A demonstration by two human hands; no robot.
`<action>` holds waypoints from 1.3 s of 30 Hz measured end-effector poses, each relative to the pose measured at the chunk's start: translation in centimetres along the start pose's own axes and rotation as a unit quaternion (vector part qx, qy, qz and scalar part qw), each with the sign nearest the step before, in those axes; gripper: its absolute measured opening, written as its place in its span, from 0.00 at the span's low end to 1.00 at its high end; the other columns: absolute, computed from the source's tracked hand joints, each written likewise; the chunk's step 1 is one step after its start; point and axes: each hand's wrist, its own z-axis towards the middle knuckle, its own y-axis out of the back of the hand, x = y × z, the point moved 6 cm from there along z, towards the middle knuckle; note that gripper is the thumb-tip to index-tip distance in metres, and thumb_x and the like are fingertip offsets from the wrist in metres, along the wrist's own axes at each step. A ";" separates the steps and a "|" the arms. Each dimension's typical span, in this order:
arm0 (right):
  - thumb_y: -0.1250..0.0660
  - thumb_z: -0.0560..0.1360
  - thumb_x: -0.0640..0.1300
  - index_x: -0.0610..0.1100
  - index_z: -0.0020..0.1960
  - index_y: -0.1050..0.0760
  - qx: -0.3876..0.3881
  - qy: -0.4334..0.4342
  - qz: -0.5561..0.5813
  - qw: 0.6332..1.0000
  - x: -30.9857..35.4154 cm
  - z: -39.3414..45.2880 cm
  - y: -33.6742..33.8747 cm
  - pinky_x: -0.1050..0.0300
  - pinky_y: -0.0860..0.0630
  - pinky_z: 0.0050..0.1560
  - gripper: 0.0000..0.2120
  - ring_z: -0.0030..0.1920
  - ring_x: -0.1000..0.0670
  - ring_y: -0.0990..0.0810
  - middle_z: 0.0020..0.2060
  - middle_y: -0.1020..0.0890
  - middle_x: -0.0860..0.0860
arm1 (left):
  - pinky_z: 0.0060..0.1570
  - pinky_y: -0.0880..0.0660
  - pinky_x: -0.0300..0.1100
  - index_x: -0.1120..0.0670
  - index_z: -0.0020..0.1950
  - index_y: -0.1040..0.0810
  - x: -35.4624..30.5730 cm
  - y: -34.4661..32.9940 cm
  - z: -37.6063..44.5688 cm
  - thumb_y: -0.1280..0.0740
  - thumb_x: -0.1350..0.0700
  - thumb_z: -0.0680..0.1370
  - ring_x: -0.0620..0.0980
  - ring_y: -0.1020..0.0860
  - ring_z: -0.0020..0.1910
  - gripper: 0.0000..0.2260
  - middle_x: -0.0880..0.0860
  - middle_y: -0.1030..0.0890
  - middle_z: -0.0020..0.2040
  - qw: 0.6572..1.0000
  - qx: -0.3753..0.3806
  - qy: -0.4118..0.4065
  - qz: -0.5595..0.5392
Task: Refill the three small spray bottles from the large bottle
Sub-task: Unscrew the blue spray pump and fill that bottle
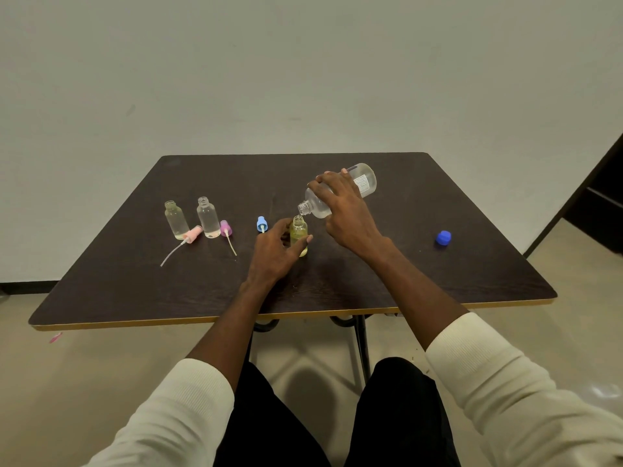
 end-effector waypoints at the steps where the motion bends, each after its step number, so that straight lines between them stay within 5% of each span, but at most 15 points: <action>1: 0.32 0.63 0.29 0.41 0.65 0.26 0.000 0.000 -0.002 1.000 0.0 0.0 0.0 0.50 0.52 0.76 0.30 0.68 0.42 0.31 0.62 0.25 0.43 | 0.47 0.26 0.27 0.56 0.65 0.23 0.0 0.0 0.0 0.25 0.48 0.75 0.41 0.20 0.49 0.22 0.43 0.21 0.50 1.000 0.001 -0.001 0.000; 39: 0.33 0.63 0.28 0.41 0.65 0.26 -0.002 -0.002 -0.003 1.000 -0.1 0.2 0.3 0.50 0.52 0.76 0.30 0.68 0.42 0.31 0.62 0.25 0.43 | 0.47 0.25 0.28 0.56 0.63 0.22 0.0 0.1 0.0 0.25 0.49 0.75 0.42 0.19 0.48 0.20 0.44 0.19 0.51 1.000 -0.008 -0.017 -0.005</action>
